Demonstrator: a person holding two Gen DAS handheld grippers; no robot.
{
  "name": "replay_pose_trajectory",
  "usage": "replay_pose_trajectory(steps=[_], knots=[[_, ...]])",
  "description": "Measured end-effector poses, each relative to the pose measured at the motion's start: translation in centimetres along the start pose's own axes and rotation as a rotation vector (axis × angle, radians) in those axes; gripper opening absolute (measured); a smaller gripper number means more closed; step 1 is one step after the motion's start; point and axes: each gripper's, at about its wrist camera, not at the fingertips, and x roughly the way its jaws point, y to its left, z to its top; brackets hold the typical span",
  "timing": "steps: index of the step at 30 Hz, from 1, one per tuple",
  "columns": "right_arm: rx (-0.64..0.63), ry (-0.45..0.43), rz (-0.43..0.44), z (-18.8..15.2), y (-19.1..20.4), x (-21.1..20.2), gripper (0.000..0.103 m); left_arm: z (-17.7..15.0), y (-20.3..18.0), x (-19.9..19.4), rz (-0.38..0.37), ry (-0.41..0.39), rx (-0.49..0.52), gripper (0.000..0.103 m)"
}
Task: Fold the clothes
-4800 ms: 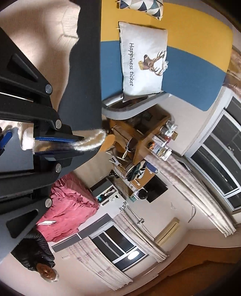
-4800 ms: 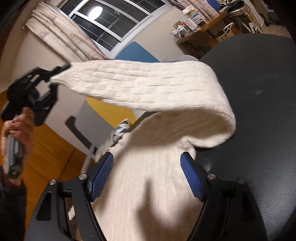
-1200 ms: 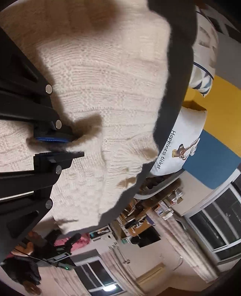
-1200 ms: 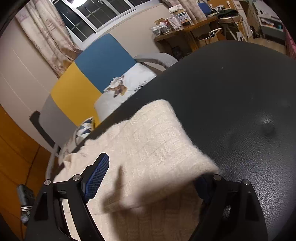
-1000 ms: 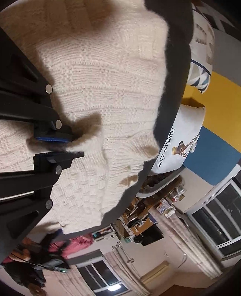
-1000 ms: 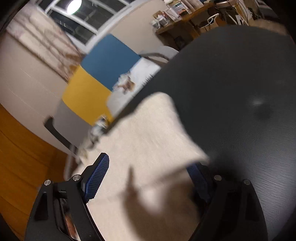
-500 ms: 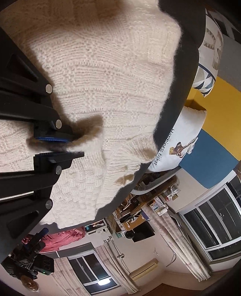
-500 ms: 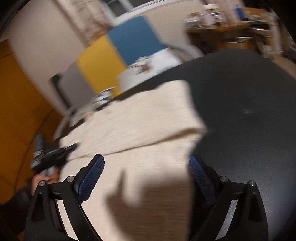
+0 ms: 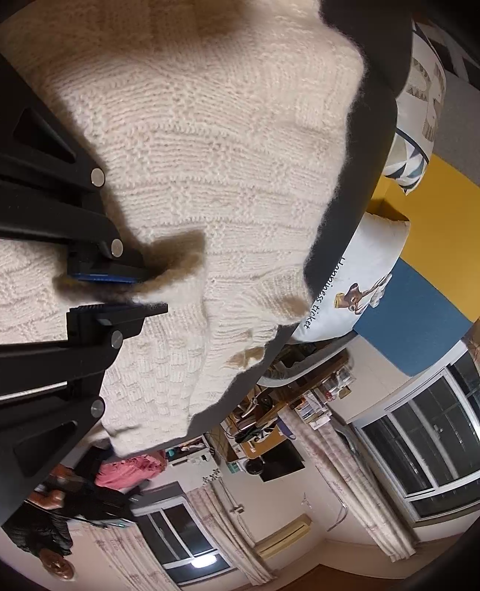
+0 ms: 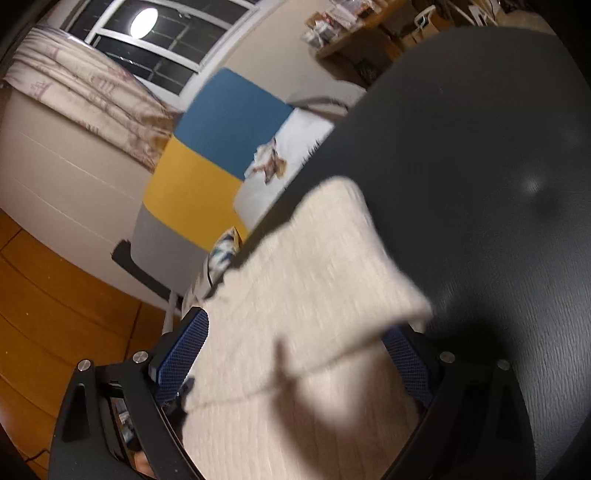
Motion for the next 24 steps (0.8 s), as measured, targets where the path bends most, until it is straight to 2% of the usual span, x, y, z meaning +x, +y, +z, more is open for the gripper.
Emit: replay_pose_trajectory(steps=[3,4,5,8,10,13,15,18,19,20,24], knots=[[0.066,-0.098,0.05,1.5,-0.3,-0.2,0.096,-0.1,-0.9,0.0,-0.012,0.015,0.034,0.008],[0.108,-0.146,0.053,1.7,-0.8,-0.7,0.095,-0.2,-1.3,0.0,-0.017,0.018,0.053,0.009],[0.137,-0.162,0.032,1.6,-1.3,-0.9,0.096,-0.5,-1.5,0.5,0.011,0.039,0.076,0.009],[0.143,-0.102,-0.019,1.0,-2.2,0.0,0.095,-0.4,-0.8,0.7,-0.015,0.038,0.034,0.009],[0.089,-0.09,-0.036,0.6,-1.6,-0.4,0.095,-0.3,-0.6,0.7,-0.023,0.036,0.02,0.009],[0.003,-0.013,-0.088,0.0,-0.8,-1.2,0.095,-0.2,-0.9,0.8,-0.012,0.044,0.038,0.009],[-0.127,0.041,-0.167,-0.7,0.3,-1.9,0.095,-0.1,-1.1,0.9,-0.014,0.049,0.044,0.011],[-0.4,0.072,-0.278,-2.0,2.6,-3.4,0.095,-0.2,-1.2,0.9,-0.009,0.045,0.049,0.012],[-0.468,0.068,-0.271,-2.1,3.5,-3.7,0.095,-0.2,-1.2,0.9,-0.008,0.043,0.05,0.012],[-0.499,0.069,-0.221,-1.7,4.2,-4.0,0.095,-0.3,-1.2,0.9,-0.006,0.042,0.051,0.012],[-0.496,0.154,-0.116,-0.2,5.0,-2.0,0.095,-0.4,-1.3,0.8,0.002,0.035,0.057,0.012]])
